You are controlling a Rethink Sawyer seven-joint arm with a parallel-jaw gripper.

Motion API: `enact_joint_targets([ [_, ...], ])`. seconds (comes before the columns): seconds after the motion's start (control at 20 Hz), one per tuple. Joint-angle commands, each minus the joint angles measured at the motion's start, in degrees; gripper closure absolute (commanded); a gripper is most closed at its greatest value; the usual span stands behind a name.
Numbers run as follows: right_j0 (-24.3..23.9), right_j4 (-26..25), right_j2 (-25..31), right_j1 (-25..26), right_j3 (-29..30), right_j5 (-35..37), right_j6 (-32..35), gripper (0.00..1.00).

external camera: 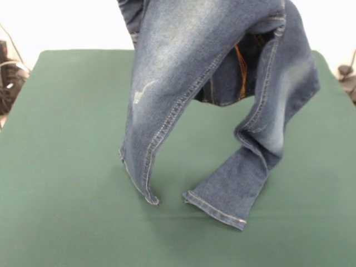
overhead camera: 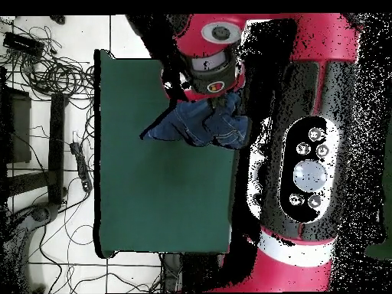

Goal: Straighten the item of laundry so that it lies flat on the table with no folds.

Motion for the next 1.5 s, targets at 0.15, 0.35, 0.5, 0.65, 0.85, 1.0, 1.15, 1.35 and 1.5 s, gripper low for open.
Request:
enact_joint_targets([
  [0.15, -0.9, 12.2, -7.4, -17.9, 38.6, -25.2, 4.8, 1.00],
  [0.35, 0.8, 15.1, -13.6, -23.2, 51.2, -31.4, 12.5, 1.00],
  [0.5, 1.8, 17.4, -18.0, -25.5, 58.0, -34.3, 15.6, 1.00],
  [0.65, 2.7, 19.2, -21.8, -27.3, 64.3, -40.0, 17.3, 1.00],
  [0.85, 3.3, 21.0, -25.1, -28.1, 71.0, -45.8, 16.4, 1.00],
  [1.0, 4.1, 22.3, -27.9, -27.8, 75.0, -46.1, 17.3, 1.00],
  [1.15, 5.1, 21.8, -30.1, -26.8, 76.8, -46.0, 18.7, 1.00],
  [1.35, 6.3, 22.0, -33.0, -24.2, 80.8, -50.8, 21.8, 1.00],
  [1.5, 5.9, 21.0, -33.2, -20.8, 85.3, -65.8, 21.3, 1.00],
])
